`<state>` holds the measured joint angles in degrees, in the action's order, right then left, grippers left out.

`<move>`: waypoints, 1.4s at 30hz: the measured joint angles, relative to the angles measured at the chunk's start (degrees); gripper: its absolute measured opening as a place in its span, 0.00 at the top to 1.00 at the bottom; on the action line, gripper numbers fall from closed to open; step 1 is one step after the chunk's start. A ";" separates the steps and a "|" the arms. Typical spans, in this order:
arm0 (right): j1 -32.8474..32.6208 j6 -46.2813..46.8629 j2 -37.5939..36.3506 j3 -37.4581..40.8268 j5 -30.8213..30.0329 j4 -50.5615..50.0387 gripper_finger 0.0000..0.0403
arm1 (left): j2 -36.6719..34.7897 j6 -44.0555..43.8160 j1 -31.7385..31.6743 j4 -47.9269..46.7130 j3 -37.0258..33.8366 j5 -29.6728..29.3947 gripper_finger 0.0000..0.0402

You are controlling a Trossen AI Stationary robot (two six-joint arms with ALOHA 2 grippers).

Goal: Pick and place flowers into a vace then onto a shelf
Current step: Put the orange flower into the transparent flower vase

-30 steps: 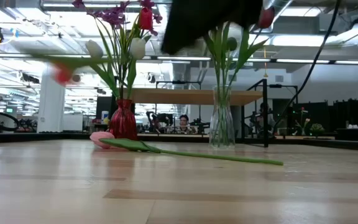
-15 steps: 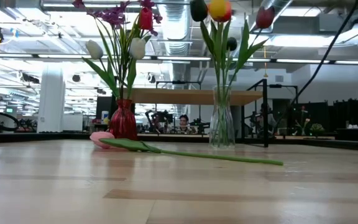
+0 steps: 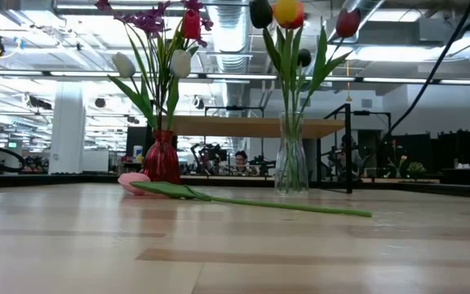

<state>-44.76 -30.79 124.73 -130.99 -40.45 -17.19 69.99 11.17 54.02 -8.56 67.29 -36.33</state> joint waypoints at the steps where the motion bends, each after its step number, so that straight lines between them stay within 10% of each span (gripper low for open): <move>1: -0.04 -1.39 0.00 -0.68 0.07 -0.11 0.99 | -0.05 0.90 -0.45 1.43 0.00 0.28 0.45; 6: 0.75 -3.50 -1.33 -0.56 1.36 -1.45 0.99 | -0.04 2.87 -3.11 5.34 0.00 7.81 0.45; 14: 3.87 5.41 -9.61 9.62 2.92 -2.54 0.99 | -0.04 1.19 -4.61 4.97 0.00 3.36 0.45; 25: 0.37 1.21 -30.73 56.77 2.75 44.40 0.99 | -0.04 -1.65 -4.64 4.78 -0.03 -0.62 0.45; 33: -2.60 -4.95 -25.34 79.67 4.30 95.06 0.99 | 0.20 -1.41 -4.22 37.07 -16.69 8.78 0.45; 42: 0.54 -5.91 -10.20 72.44 4.40 106.78 0.99 | 6.95 2.48 -6.96 74.60 -34.08 8.34 0.45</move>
<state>-44.21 -36.70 114.52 -58.55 -36.05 89.59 76.94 13.65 47.06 66.04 33.20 -28.00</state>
